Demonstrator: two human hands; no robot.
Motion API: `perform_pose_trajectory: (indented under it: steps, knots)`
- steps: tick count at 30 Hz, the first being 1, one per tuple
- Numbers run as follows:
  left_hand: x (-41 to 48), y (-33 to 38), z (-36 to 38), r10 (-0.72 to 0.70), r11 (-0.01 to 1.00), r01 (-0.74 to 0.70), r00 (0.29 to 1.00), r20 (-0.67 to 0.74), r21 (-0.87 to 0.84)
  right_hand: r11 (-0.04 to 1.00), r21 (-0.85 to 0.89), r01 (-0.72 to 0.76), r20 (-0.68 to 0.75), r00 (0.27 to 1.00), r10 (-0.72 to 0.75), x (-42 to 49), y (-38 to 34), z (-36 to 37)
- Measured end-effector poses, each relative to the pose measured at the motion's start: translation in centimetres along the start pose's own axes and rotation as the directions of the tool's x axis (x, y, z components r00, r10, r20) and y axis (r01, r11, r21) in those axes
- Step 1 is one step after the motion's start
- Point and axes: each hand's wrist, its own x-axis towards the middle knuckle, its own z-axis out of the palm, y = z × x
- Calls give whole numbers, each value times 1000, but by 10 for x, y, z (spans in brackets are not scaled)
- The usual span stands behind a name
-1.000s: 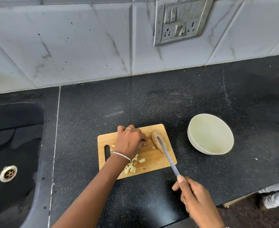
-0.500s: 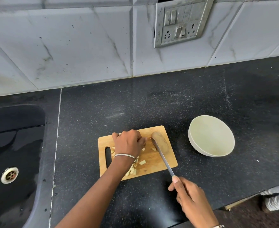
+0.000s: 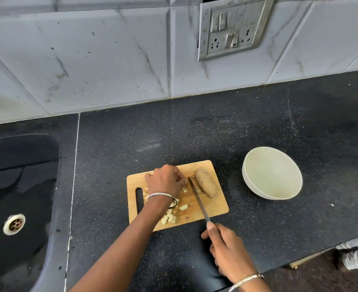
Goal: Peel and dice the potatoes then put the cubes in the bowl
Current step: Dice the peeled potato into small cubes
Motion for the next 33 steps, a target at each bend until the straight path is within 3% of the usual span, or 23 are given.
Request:
perform_pose_trajectory:
  steps: [6, 15, 22, 29, 33]
  knots:
    - [-4, 2, 5, -117, 992, 114, 991, -69, -57, 997, 75, -12, 35, 999, 9, 5, -4, 6]
    - [-4, -8, -5, -64, 996, 62, 998, -29, -72, 998, 24, 53, -54, 997, -52, 5, -3, 4]
    - [-7, -7, -1, 2, 998, 0, 1000, 23, -62, 998, 64, 13, -12, 1000, -13, 4, -6, 9]
    - [-6, -1, 6, -63, 986, 60, 998, -15, -158, 989, 146, -19, 18, 1000, 16, 10, -13, 6]
    - [-7, 0, 6, -82, 991, 77, 996, -41, -113, 990, 144, -7, 17, 1000, 5, 12, -17, 5]
